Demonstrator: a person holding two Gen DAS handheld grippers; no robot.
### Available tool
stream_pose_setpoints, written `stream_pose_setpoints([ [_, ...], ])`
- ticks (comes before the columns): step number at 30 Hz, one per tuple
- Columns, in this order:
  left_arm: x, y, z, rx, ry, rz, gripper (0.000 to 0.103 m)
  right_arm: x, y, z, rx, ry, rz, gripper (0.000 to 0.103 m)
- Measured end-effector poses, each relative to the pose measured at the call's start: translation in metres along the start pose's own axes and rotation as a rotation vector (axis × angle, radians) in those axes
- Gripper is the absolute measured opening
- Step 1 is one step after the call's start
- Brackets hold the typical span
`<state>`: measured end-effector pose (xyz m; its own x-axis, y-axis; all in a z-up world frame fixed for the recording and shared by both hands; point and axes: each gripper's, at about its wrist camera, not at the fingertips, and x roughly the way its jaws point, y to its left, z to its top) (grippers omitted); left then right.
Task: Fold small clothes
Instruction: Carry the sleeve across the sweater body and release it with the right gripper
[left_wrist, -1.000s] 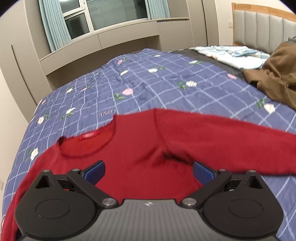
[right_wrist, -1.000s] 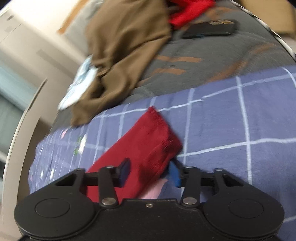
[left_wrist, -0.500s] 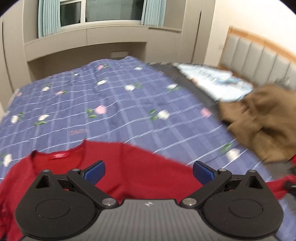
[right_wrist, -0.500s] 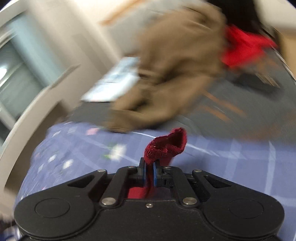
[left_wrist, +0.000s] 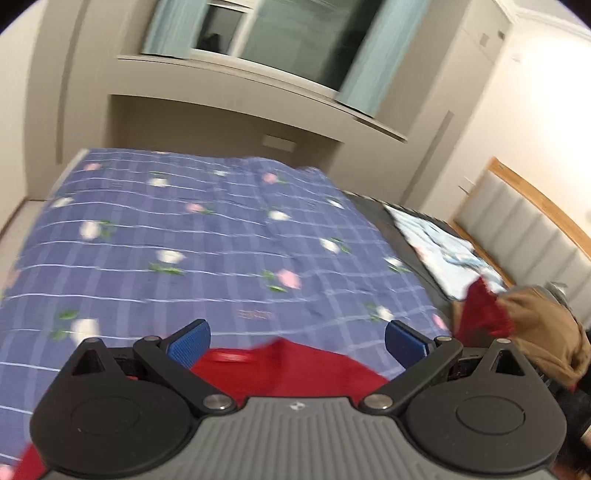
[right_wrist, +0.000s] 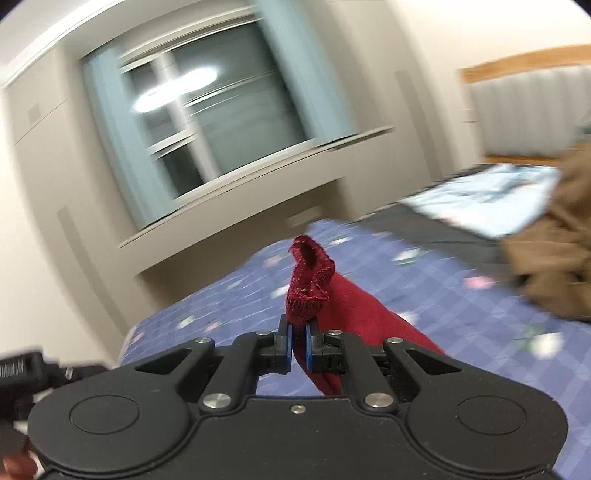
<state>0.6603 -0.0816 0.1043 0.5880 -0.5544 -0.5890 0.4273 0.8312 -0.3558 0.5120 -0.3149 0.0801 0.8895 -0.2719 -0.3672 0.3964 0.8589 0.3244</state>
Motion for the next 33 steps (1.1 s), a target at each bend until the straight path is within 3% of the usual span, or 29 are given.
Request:
stream_pose_setpoints([
  [3, -0.014, 0.045, 0.0, -0.07, -0.023, 0.028, 0.103, 0.031, 0.05, -0.037, -0.08, 0.115, 0.128, 0.006],
  [7, -0.017, 0.086, -0.024, -0.1, -0.012, 0.08, 0.103, 0.051, 0.101, -0.095, -0.249, 0.236, 0.25, 0.006],
  [13, 0.009, 0.121, -0.072, -0.194, 0.094, 0.103, 0.102, 0.062, 0.127, -0.163, -0.387, 0.369, 0.333, 0.007],
  [15, 0.018, 0.126, -0.083, -0.204, 0.115, 0.096, 0.102, 0.062, 0.131, -0.174, -0.409, 0.397, 0.351, 0.012],
  [18, 0.03, 0.133, -0.092, -0.226, 0.144, 0.085, 0.102, 0.053, 0.119, -0.174, -0.412, 0.426, 0.389, 0.034],
  [20, 0.038, 0.134, -0.096, -0.239, 0.17, 0.08, 0.102, 0.043, 0.101, -0.169, -0.407, 0.431, 0.387, 0.053],
  [23, 0.047, 0.132, -0.105, -0.229, 0.208, 0.095, 0.102, 0.028, 0.065, -0.162, -0.376, 0.433, 0.357, 0.062],
  [28, 0.058, 0.132, -0.119, -0.226, 0.264, 0.2, 0.102, 0.018, 0.004, -0.139, -0.363, 0.418, 0.219, 0.07],
  [33, 0.072, 0.129, -0.123, -0.249, 0.311, 0.236, 0.074, 0.022, -0.045, -0.115, -0.357, 0.384, 0.085, 0.079],
])
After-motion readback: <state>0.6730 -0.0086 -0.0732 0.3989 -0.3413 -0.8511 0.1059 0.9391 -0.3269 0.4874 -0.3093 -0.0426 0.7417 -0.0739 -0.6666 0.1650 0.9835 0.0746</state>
